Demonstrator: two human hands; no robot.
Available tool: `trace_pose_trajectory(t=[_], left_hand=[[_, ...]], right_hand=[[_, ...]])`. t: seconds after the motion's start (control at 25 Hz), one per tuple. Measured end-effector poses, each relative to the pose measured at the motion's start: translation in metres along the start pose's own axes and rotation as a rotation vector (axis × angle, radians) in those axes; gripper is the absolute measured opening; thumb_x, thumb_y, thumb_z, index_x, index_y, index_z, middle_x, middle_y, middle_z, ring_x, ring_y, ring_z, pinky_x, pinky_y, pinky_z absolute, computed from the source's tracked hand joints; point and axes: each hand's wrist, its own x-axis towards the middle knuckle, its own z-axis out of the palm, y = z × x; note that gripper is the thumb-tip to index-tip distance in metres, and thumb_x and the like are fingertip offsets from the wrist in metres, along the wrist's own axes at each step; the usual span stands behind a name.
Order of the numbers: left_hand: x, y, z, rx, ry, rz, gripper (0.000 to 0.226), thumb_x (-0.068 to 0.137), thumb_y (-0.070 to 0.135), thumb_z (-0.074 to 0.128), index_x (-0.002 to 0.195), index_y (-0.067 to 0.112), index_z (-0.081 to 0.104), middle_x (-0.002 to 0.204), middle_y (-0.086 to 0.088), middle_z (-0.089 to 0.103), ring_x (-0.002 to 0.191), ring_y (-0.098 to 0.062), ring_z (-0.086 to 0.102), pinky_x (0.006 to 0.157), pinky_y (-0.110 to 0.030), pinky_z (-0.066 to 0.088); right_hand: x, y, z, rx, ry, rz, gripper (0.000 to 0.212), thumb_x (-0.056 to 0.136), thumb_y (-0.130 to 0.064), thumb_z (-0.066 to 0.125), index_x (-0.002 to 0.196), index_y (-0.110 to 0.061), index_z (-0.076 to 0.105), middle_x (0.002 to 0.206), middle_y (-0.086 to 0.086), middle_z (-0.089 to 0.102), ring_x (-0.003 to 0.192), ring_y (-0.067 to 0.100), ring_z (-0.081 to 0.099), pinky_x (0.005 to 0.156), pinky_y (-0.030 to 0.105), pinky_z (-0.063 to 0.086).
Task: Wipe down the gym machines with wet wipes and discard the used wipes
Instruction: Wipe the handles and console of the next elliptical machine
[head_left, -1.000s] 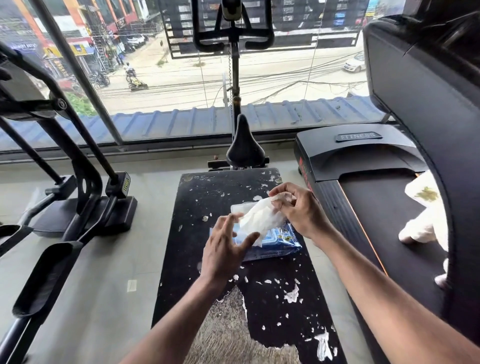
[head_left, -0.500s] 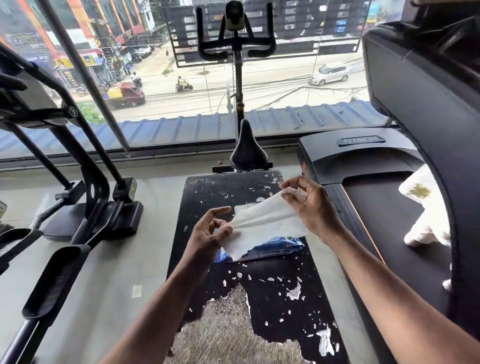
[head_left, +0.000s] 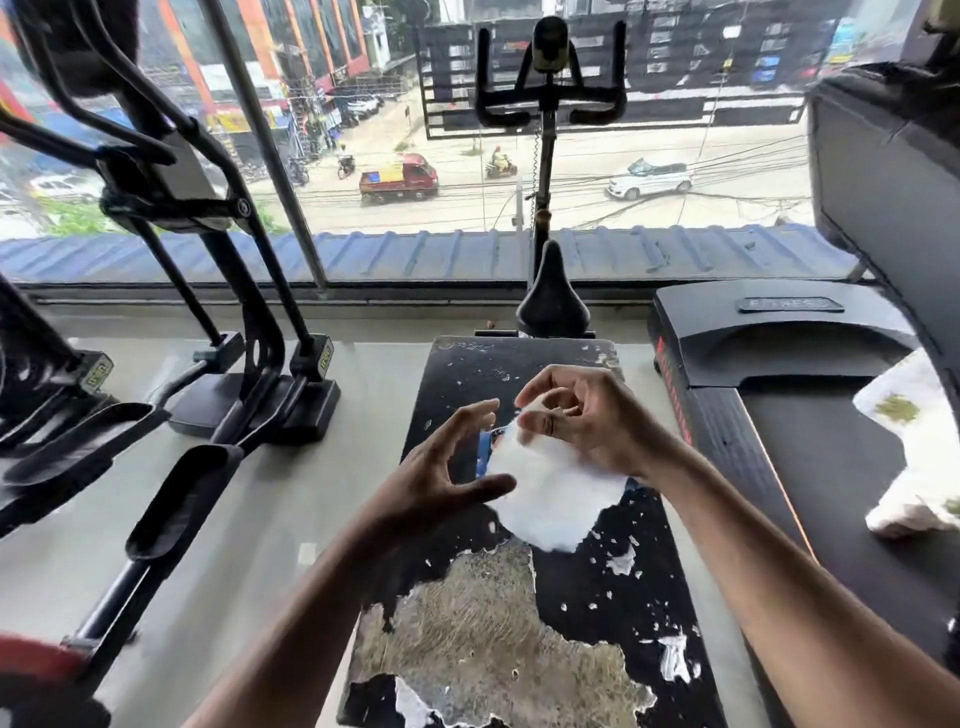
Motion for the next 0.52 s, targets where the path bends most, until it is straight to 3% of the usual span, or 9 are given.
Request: trace_pose_trajectory(t=[0.08, 0.2, 0.32, 0.4, 0.52], left_hand=[[-0.016, 0.006, -0.007, -0.108, 0.047, 0.040, 0.047, 0.085, 0.044, 0.080, 0.128, 0.043, 0.062, 0.126, 0.022, 0.068, 0.118, 0.003, 0.062, 0.102, -0.029, 0.048], [-0.047, 0.007, -0.018, -0.326, 0.187, 0.008, 0.011, 0.088, 0.021, 0.080, 0.096, 0.023, 0.073, 0.092, 0.000, 0.073, 0.086, -0.013, 0.067, 0.085, -0.040, 0.056], [-0.110, -0.005, -0.039, -0.524, 0.412, -0.093, 0.014, 0.089, 0.016, 0.078, 0.079, 0.026, 0.073, 0.078, 0.000, 0.067, 0.070, -0.016, 0.067, 0.074, -0.043, 0.062], [-0.162, -0.016, -0.057, -0.622, 0.573, -0.174, 0.015, 0.093, 0.012, 0.072, 0.083, 0.023, 0.071, 0.076, -0.001, 0.067, 0.064, -0.019, 0.068, 0.061, -0.036, 0.062], [-0.238, -0.031, -0.080, -0.630, 0.701, -0.251, 0.006, 0.096, 0.006, 0.068, 0.100, 0.007, 0.064, 0.074, -0.003, 0.067, 0.059, -0.019, 0.065, 0.054, -0.031, 0.055]], right_hand=[[0.004, -0.016, 0.021, 0.022, -0.135, -0.029, 0.019, 0.087, -0.028, 0.080, 0.101, -0.018, 0.071, 0.086, -0.011, 0.076, 0.079, 0.004, 0.069, 0.070, 0.018, 0.050], [0.009, -0.028, 0.051, 0.179, -0.163, -0.002, 0.024, 0.088, -0.021, 0.078, 0.107, -0.010, 0.070, 0.088, -0.011, 0.074, 0.077, 0.001, 0.065, 0.068, 0.010, 0.046], [-0.002, -0.023, 0.099, 0.405, -0.186, 0.146, 0.042, 0.085, -0.042, 0.080, 0.119, -0.019, 0.068, 0.104, -0.003, 0.074, 0.088, 0.010, 0.062, 0.075, 0.027, 0.047], [-0.014, -0.024, 0.144, 0.448, -0.356, 0.189, 0.046, 0.086, -0.035, 0.079, 0.126, -0.020, 0.065, 0.117, 0.010, 0.073, 0.095, 0.017, 0.065, 0.080, 0.036, 0.049], [-0.030, -0.051, 0.205, 0.506, -0.466, 0.158, 0.046, 0.083, -0.014, 0.084, 0.125, -0.011, 0.064, 0.114, 0.018, 0.072, 0.093, 0.032, 0.065, 0.078, 0.040, 0.050]])
